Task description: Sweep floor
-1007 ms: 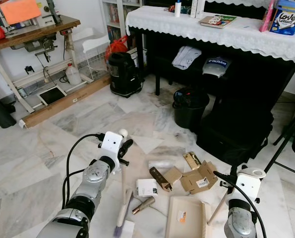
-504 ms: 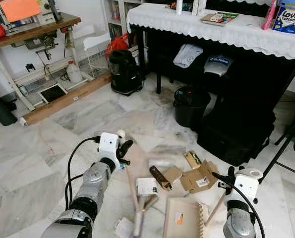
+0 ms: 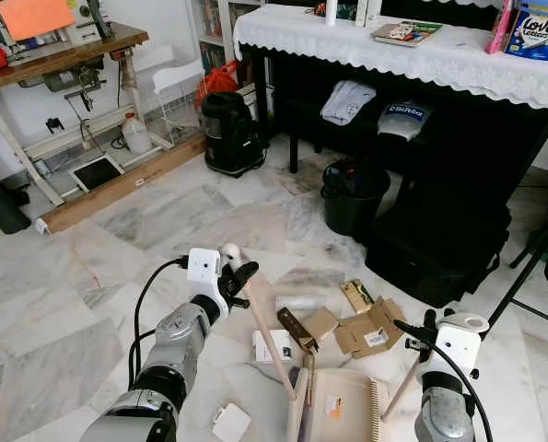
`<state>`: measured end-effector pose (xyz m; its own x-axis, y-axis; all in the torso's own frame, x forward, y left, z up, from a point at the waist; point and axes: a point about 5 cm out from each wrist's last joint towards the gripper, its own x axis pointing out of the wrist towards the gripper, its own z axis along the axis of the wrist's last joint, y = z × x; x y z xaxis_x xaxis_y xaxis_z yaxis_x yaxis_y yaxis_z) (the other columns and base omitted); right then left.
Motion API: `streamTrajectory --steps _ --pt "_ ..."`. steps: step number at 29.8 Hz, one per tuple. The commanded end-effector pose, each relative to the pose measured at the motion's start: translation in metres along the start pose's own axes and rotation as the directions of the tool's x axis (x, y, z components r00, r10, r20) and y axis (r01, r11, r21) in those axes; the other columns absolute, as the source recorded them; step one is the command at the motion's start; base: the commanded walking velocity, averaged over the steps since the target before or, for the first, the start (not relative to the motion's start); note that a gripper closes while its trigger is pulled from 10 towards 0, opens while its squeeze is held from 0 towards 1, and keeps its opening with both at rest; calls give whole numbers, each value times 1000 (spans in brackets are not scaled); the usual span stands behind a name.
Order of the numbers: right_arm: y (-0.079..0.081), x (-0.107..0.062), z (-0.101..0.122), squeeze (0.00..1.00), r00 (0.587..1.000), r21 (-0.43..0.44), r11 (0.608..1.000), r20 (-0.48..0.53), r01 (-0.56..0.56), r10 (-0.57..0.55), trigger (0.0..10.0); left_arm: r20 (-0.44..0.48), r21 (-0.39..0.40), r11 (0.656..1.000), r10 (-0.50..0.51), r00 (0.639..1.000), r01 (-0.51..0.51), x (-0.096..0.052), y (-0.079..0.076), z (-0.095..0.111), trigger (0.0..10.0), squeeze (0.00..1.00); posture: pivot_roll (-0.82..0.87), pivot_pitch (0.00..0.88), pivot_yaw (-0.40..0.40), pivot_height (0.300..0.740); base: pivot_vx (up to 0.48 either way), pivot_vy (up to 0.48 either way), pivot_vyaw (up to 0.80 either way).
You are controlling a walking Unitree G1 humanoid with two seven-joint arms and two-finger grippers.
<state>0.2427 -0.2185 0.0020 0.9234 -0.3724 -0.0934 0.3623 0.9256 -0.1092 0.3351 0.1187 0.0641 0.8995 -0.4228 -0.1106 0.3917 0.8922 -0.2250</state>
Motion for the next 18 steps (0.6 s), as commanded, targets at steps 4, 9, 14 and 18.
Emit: streamTrajectory --steps 4,9,14,18 --pt "5 1 2 0 1000 13 1000 3 -6 6 10000 1 -60 996 -61 998 61 2 -5 1 10000 0 -114 0 63 740 0 0 0" --pt "4 2 3 0 1000 9 1000 7 15 -15 10000 -9 -97 984 -151 988 150 2 -11 2 10000 0 -101 0 68 740 0 0 0" --pt "4 3 4 0 1000 11 1000 14 22 -22 10000 -15 -125 962 -246 969 242 1 -14 7 10000 0 -96 0 71 740 0 0 0" --pt "5 4 6 0 999 13 1000 21 27 -28 10000 -35 -106 953 -290 956 286 -1 -13 8 10000 0 -94 0 72 740 0 0 0"
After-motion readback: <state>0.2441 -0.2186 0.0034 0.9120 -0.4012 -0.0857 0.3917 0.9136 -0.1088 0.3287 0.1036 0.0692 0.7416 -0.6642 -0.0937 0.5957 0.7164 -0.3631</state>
